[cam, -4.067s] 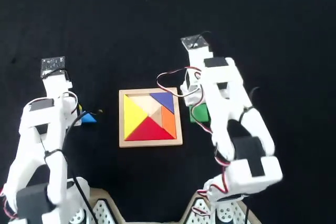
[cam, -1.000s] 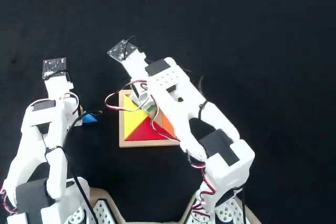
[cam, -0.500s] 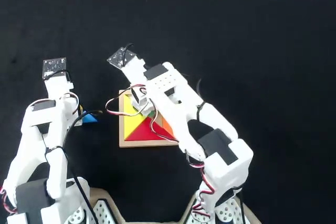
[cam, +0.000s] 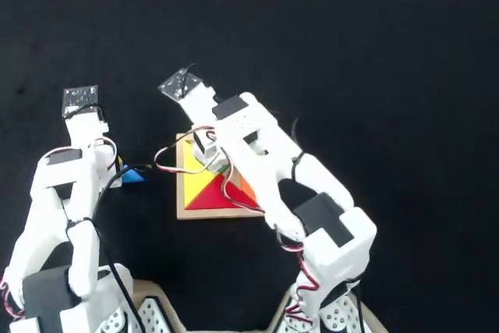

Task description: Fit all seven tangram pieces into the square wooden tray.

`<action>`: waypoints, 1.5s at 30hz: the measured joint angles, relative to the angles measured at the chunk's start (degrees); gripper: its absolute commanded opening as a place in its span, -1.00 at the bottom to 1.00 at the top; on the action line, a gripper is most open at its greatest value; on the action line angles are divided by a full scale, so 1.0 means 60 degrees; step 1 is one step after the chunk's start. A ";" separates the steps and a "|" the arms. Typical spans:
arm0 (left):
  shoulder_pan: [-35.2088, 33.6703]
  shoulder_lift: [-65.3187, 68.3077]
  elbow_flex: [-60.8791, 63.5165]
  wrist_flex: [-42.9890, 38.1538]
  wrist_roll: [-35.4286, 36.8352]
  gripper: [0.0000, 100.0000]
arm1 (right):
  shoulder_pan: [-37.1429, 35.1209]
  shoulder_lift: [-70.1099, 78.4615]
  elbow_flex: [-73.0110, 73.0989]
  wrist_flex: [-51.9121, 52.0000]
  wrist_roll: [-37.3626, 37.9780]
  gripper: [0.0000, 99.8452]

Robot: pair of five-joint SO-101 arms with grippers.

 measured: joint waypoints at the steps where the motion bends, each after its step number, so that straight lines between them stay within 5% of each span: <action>1: 0.0000 0.0000 0.0000 0.0000 0.0000 -0.79 | 0.0000 0.0000 0.0000 0.0000 0.0000 -0.66; 5: 0.0000 0.0000 0.0000 0.0000 0.0000 -0.79 | 0.0000 0.0000 0.0000 -0.0044 0.0000 -0.99; 19: 0.0000 0.0000 0.0000 0.0000 0.0000 -0.79 | 0.0015 0.1524 -0.1465 -0.0923 -0.0015 -0.98; 34: 0.0000 0.0000 0.0000 0.0000 0.0000 -0.79 | 0.0059 0.1949 -0.1993 0.0132 -0.0015 -0.98; 45: 0.0000 0.0000 0.0000 0.0000 0.0044 -0.70 | 0.0381 -0.2667 0.0234 0.0147 -0.0059 -0.97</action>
